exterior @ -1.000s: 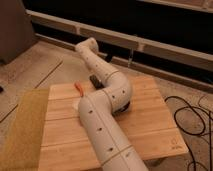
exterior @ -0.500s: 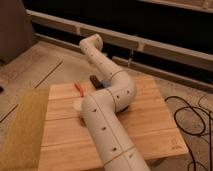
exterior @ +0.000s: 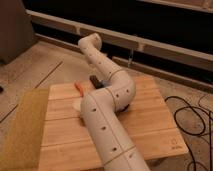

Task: Push the eraser across the table

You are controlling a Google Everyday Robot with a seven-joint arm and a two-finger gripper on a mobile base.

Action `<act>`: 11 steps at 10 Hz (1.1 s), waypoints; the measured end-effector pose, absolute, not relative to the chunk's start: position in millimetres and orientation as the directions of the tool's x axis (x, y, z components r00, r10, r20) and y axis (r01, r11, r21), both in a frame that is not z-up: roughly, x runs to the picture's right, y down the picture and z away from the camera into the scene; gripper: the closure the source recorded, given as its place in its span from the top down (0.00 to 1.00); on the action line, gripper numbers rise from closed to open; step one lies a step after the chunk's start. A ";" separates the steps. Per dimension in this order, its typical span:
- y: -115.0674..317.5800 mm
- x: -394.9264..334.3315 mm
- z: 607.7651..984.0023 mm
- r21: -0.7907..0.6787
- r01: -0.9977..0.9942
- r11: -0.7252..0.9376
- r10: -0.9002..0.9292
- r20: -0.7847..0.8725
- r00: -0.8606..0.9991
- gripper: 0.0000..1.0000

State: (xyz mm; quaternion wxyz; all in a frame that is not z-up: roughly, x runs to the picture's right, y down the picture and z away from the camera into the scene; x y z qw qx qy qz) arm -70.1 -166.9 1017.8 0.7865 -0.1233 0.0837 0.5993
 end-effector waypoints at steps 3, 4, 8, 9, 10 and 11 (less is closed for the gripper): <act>-167.4 -72.7 1017.2 -0.097 -0.963 0.253 0.922 -0.277 0.270 0.00; -175.3 -82.5 1013.1 -0.109 -0.955 0.276 0.922 -0.252 0.295 0.00; -180.2 -124.7 1004.1 -0.137 -0.940 0.312 0.924 -0.186 0.334 0.00; -169.2 -124.7 1004.3 -0.130 -0.942 0.310 0.923 -0.197 0.331 0.00; -153.3 -120.8 1004.6 -0.125 -0.945 0.302 0.921 -0.218 0.323 0.00; -130.3 -114.4 1003.0 -0.120 -0.949 0.290 0.918 -0.246 0.312 0.00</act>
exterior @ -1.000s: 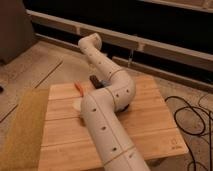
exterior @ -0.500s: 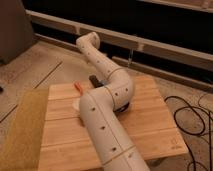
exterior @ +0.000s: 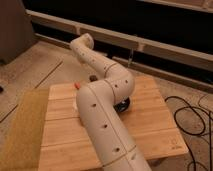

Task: Push the eraser across the table

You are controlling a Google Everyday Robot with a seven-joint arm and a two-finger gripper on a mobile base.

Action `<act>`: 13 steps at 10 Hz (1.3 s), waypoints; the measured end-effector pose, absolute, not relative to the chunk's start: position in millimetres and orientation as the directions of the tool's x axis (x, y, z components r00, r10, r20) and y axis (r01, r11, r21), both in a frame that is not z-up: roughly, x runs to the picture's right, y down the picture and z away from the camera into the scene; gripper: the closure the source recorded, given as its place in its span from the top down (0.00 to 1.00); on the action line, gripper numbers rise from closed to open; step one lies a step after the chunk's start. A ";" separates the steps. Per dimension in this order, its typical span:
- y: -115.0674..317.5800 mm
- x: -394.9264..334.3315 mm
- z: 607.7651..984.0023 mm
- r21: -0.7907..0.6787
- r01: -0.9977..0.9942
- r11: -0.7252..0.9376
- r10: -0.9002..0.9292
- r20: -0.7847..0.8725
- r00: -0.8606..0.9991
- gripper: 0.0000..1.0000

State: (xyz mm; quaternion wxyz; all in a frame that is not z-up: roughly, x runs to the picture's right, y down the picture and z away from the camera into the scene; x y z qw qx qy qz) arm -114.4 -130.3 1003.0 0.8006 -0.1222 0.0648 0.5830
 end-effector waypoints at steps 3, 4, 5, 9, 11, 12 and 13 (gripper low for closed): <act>-87.1 -101.7 986.4 -0.107 -0.959 0.262 0.921 -0.270 0.282 0.00; -77.8 -92.9 980.6 -0.097 -0.964 0.246 0.924 -0.277 0.263 0.00; -71.3 -87.1 978.3 -0.089 -0.968 0.237 0.924 -0.286 0.252 0.00; -37.1 -69.7 992.5 -0.036 -0.970 0.242 0.877 -0.420 0.235 0.00; -32.0 -71.6 1003.8 -0.034 -0.969 0.243 0.851 -0.472 0.230 0.00; -32.0 -71.9 1007.9 -0.033 -0.969 0.245 0.843 -0.487 0.230 0.00; -33.2 -73.4 1014.2 -0.031 -0.967 0.252 0.829 -0.509 0.232 0.00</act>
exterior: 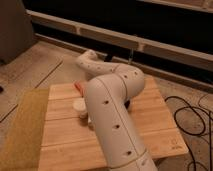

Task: Push the eraser across the table

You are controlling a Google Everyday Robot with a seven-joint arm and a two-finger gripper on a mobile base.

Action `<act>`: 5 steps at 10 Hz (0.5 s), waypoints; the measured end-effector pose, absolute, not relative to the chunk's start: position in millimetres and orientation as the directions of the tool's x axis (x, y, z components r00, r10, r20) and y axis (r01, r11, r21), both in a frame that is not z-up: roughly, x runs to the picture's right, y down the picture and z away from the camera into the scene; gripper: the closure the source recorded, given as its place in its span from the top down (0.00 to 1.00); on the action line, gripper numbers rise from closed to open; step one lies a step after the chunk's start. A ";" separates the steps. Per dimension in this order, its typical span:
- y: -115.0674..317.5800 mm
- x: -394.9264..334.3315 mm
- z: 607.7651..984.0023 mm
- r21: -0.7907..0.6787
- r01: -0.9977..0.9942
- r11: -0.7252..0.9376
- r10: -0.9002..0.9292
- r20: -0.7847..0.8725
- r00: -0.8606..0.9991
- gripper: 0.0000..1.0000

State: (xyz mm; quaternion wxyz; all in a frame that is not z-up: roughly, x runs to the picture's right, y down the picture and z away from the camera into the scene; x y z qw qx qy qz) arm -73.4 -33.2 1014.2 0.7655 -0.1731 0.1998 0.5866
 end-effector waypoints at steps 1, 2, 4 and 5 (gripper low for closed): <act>-32.7 -73.4 1017.8 -0.029 -0.967 0.254 0.821 -0.521 0.232 0.00; -31.8 -70.7 1024.0 -0.024 -0.966 0.256 0.808 -0.544 0.228 0.00; -37.8 -67.4 1031.9 -0.018 -0.967 0.256 0.800 -0.558 0.222 0.00; -43.9 -66.0 1036.1 -0.015 -0.966 0.257 0.801 -0.556 0.222 0.00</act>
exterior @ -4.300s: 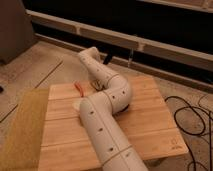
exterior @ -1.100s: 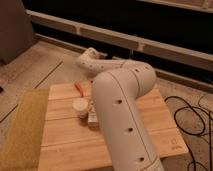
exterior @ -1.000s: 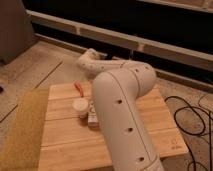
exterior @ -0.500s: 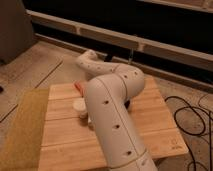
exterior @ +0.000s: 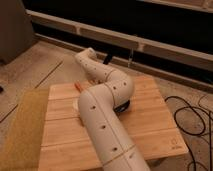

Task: Push the eraser across the table

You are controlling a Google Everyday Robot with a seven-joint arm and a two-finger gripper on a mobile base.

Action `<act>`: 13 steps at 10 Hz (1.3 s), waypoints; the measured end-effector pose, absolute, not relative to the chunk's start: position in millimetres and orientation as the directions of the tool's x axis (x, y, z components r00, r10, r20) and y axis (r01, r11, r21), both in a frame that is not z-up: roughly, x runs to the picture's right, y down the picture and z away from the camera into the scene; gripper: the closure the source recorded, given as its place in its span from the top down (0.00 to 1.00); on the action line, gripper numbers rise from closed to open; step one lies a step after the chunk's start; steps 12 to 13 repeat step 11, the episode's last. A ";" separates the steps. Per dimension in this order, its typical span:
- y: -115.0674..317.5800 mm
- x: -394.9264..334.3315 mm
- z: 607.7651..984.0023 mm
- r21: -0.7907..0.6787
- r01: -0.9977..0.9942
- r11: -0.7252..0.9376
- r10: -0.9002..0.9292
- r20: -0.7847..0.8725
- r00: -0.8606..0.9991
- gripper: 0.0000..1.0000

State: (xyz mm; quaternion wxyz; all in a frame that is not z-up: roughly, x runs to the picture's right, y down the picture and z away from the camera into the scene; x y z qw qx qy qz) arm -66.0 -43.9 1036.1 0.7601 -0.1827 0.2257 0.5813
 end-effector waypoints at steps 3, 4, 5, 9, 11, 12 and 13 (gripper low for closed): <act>-82.5 -75.3 1049.4 -0.032 -0.957 0.289 0.847 -0.458 0.270 0.00; -103.1 -85.3 1053.9 -0.049 -0.948 0.315 0.868 -0.389 0.309 0.00; -127.6 -100.5 1057.9 -0.071 -0.933 0.354 0.885 -0.298 0.358 0.00; -184.6 -127.4 1063.3 -0.122 -0.903 0.411 0.905 -0.060 0.420 0.01; -184.2 -130.9 1063.5 -0.125 -0.902 0.414 0.904 -0.058 0.423 0.16; -184.2 -130.9 1063.5 -0.125 -0.902 0.414 0.904 -0.058 0.423 0.16; -184.2 -130.9 1063.5 -0.125 -0.902 0.414 0.904 -0.058 0.423 0.16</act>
